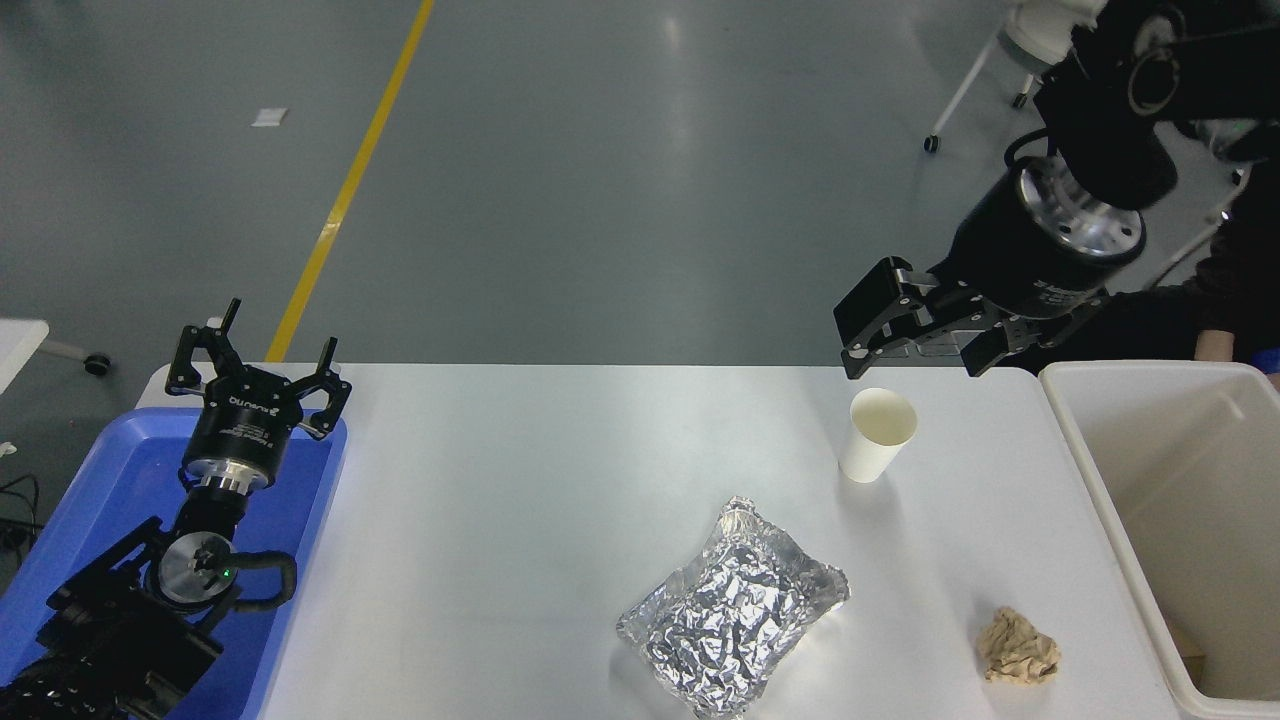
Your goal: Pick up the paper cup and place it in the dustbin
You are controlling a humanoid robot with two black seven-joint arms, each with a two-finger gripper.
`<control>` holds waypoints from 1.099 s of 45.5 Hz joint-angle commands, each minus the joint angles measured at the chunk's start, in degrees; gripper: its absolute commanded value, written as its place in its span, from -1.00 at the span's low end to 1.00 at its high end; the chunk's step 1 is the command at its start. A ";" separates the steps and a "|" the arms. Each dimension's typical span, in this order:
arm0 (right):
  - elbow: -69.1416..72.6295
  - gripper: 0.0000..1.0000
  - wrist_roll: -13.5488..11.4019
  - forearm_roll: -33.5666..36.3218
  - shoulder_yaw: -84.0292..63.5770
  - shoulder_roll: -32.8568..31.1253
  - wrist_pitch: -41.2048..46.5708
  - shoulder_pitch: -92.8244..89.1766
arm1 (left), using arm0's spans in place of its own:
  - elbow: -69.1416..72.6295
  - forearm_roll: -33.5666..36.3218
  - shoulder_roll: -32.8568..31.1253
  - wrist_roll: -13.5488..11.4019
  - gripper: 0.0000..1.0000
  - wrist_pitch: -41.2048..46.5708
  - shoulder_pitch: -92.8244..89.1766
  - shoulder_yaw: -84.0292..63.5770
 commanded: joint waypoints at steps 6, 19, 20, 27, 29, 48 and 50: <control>-19.41 1.00 -0.18 -4.74 4.05 -0.17 -12.88 -23.13 | -0.07 0.00 0.00 0.00 1.00 0.00 -0.08 0.09; -28.91 1.00 -0.18 -4.74 11.87 0.18 -18.95 -37.11 | -0.07 0.00 0.00 0.00 1.00 -0.09 -0.08 0.00; -29.52 1.00 -0.18 -4.74 12.40 0.44 -19.56 -38.08 | 0.01 0.00 0.00 0.00 1.00 -0.09 -0.08 0.00; -32.78 1.00 -0.18 -4.74 13.20 2.46 -23.08 -43.26 | -0.07 0.00 0.00 0.00 1.00 -0.09 -0.08 0.00; -33.48 1.00 -0.18 -4.74 13.28 2.64 -23.78 -44.50 | 0.01 0.00 0.00 0.00 1.00 -0.09 -0.08 0.09; -36.64 1.00 -0.27 -4.91 16.71 3.26 -25.98 -51.62 | 0.01 0.00 0.00 0.00 1.00 -0.09 -0.08 0.00; -36.91 1.00 -0.35 -4.91 16.80 3.25 -25.98 -52.15 | -0.07 0.00 0.00 0.00 1.00 -0.09 -0.08 0.00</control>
